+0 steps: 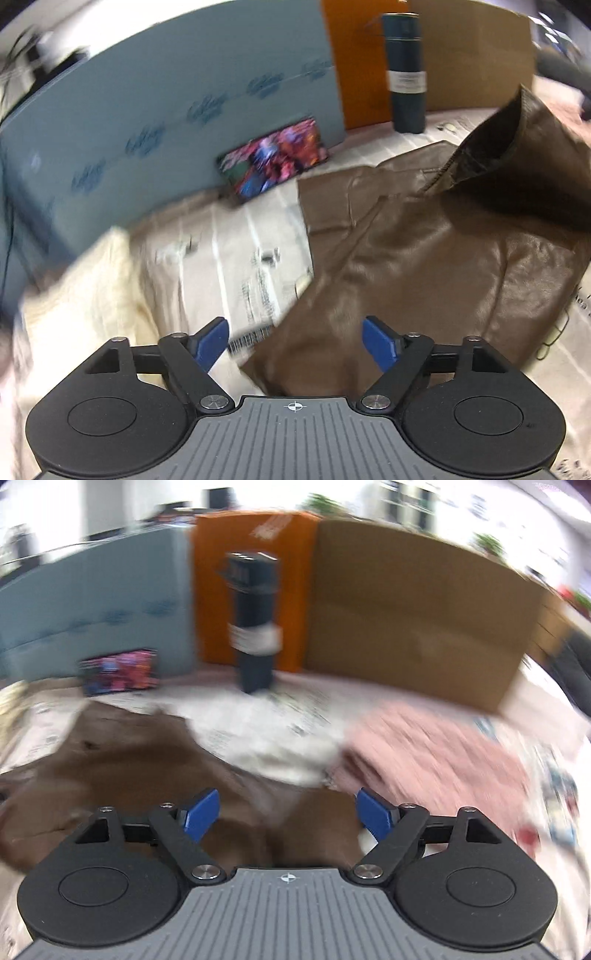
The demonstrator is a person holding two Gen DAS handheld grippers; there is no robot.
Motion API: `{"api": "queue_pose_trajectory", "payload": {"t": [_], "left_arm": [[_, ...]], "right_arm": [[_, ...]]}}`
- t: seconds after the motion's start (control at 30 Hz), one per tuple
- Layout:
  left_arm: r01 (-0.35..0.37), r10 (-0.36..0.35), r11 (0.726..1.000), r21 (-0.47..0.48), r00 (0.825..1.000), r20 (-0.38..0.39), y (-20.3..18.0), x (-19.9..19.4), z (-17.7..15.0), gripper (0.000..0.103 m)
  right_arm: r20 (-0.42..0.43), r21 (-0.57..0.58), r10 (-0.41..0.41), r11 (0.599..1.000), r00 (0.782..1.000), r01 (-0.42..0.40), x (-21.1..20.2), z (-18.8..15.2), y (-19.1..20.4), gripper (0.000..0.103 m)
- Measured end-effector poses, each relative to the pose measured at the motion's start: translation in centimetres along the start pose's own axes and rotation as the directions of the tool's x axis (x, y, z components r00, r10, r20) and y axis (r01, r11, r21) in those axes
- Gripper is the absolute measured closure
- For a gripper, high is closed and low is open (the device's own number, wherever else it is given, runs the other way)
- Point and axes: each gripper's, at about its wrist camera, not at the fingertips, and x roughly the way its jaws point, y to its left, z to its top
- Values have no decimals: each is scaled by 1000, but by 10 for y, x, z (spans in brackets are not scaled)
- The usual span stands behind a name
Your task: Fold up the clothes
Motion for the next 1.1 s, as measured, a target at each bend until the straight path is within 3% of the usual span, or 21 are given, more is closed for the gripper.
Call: {"api": "queue_pose_trajectory", "payload": {"t": [0.13, 0.33, 0.5, 0.6, 0.63, 0.67, 0.7, 0.73, 0.77, 0.8, 0.87, 0.97, 1.1], "left_arm": [[109, -113, 991, 78, 993, 45, -1, 3, 26, 15], [244, -250, 955, 168, 968, 17, -10, 30, 55, 15], [380, -376, 915, 138, 925, -57, -11, 64, 76, 15], [420, -407, 902, 97, 905, -126, -11, 92, 83, 17], [446, -433, 892, 80, 890, -141, -11, 97, 83, 17], [471, -458, 880, 62, 875, -156, -10, 103, 83, 19], [493, -479, 869, 47, 861, -169, -10, 108, 83, 33], [501, -487, 865, 43, 856, -176, -9, 111, 82, 45], [508, -494, 860, 39, 850, -182, -8, 113, 80, 69], [515, -501, 856, 36, 845, -184, -7, 115, 79, 77], [527, -516, 849, 36, 842, -161, -4, 109, 76, 90], [543, -535, 839, 45, 837, -115, 1, 91, 74, 97], [581, -581, 811, 70, 813, -29, 5, 45, 71, 98]], "right_arm": [[-2, -75, 198, 977, 980, -197, -5, 28, 13, 14], [-104, -194, 263, 941, 959, -279, 20, 50, 25, 14], [-187, -163, 327, 920, 927, -357, 56, 59, 17, 14], [-245, -153, 314, 922, 917, -357, 82, 59, 17, 14], [-260, -142, 315, 922, 913, -359, 90, 59, 16, 14], [-274, -121, 323, 923, 906, -365, 96, 58, 15, 15], [-285, -99, 336, 921, 898, -376, 100, 57, 14, 17], [-293, -87, 346, 919, 892, -385, 102, 55, 14, 20], [-299, -78, 354, 917, 886, -392, 103, 53, 15, 35], [-305, -68, 363, 914, 880, -400, 104, 51, 15, 45], [-315, -72, 352, 917, 882, -391, 102, 46, 18, 80], [-289, -63, 358, 918, 888, -391, 83, 39, 18, 95], [-196, -48, 367, 923, 909, -383, 31, 29, 13, 97]]}}
